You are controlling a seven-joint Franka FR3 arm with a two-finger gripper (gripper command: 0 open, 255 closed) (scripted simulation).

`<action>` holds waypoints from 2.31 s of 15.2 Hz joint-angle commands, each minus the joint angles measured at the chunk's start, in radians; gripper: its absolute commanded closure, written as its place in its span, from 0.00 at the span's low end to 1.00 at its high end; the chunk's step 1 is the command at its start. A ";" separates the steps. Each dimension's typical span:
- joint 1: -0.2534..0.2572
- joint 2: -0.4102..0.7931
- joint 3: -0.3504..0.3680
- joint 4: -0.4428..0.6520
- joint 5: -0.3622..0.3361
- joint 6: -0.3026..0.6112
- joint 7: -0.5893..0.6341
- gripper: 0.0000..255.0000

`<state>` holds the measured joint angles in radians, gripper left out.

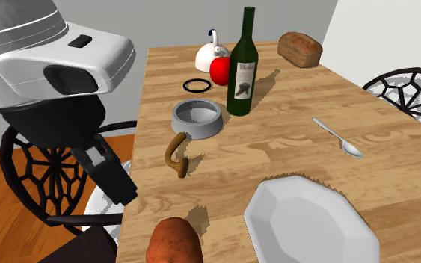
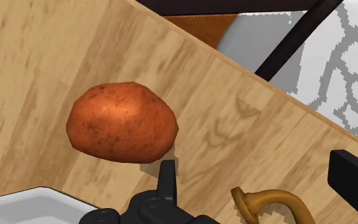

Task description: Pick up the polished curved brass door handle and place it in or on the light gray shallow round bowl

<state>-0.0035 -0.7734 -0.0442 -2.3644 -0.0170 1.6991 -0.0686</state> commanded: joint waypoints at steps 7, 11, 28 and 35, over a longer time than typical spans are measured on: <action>0.066 0.224 -0.003 0.071 0.038 0.110 -0.085 0.00; 0.108 0.373 0.001 0.138 0.067 0.163 -0.145 0.00; 0.168 0.635 0.026 0.199 0.121 0.315 -0.246 0.00; 0.168 0.635 0.026 0.199 0.121 0.315 -0.246 1.00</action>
<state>0.1642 -0.1381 -0.0180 -2.1657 0.1040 2.0144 -0.3143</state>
